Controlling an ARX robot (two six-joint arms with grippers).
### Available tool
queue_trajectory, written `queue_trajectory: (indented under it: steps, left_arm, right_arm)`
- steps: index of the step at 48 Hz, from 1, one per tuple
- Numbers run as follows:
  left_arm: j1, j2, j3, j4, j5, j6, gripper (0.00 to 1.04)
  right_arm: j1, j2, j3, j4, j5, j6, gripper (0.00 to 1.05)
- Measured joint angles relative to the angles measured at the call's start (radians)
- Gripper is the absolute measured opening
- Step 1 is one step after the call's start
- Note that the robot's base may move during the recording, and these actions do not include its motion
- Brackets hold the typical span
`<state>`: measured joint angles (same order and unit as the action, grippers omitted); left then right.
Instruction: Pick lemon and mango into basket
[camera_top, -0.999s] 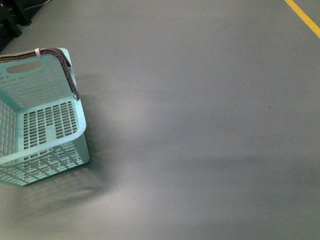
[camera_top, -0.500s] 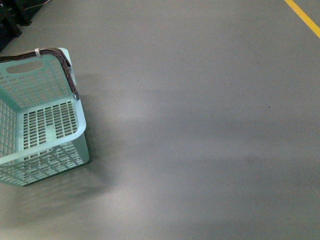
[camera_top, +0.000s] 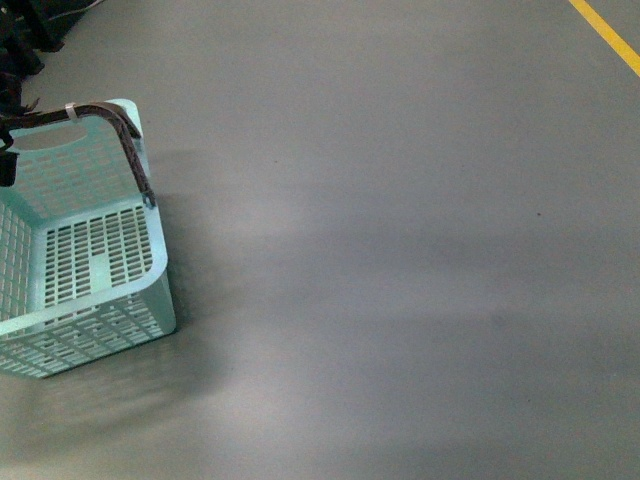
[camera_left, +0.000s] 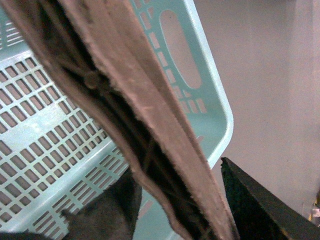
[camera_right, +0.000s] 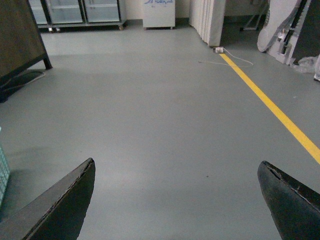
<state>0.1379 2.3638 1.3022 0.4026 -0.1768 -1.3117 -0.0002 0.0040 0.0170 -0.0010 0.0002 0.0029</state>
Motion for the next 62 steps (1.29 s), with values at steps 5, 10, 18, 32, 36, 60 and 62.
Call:
queue_trajectory:
  steps: [5, 10, 18, 32, 36, 60, 62]
  left_arm:
    - [-0.002, -0.002, 0.006, -0.008, 0.001, -0.008, 0.33]
    - [-0.002, -0.002, 0.028, -0.039, 0.008, -0.027, 0.2]
    - [-0.002, -0.006, 0.048, -0.072, 0.027, -0.091, 0.11]
    - [-0.012, -0.204, -0.199, -0.037, 0.085, -0.06, 0.08]
    - [-0.013, -0.351, -0.326, -0.031, 0.112, -0.087, 0.07]
    - [0.041, -1.27, -0.653, -0.289, 0.236, -0.184, 0.07]
    - [0.045, -1.3, -0.654, -0.307, 0.238, -0.187, 0.07]
  right_arm:
    - [0.0, 0.0, 0.0, 0.0, 0.0, 0.0, 0.96]
    - [0.0, 0.0, 0.0, 0.0, 0.0, 0.0, 0.96]
    - [0.0, 0.0, 0.0, 0.0, 0.0, 0.0, 0.96]
    - [0.0, 0.0, 0.0, 0.0, 0.0, 0.0, 0.96]
    - [0.0, 0.0, 0.0, 0.0, 0.0, 0.0, 0.96]
    - [0.0, 0.0, 0.0, 0.0, 0.0, 0.0, 0.96]
    - [0.0, 0.0, 0.0, 0.0, 0.0, 0.0, 0.96]
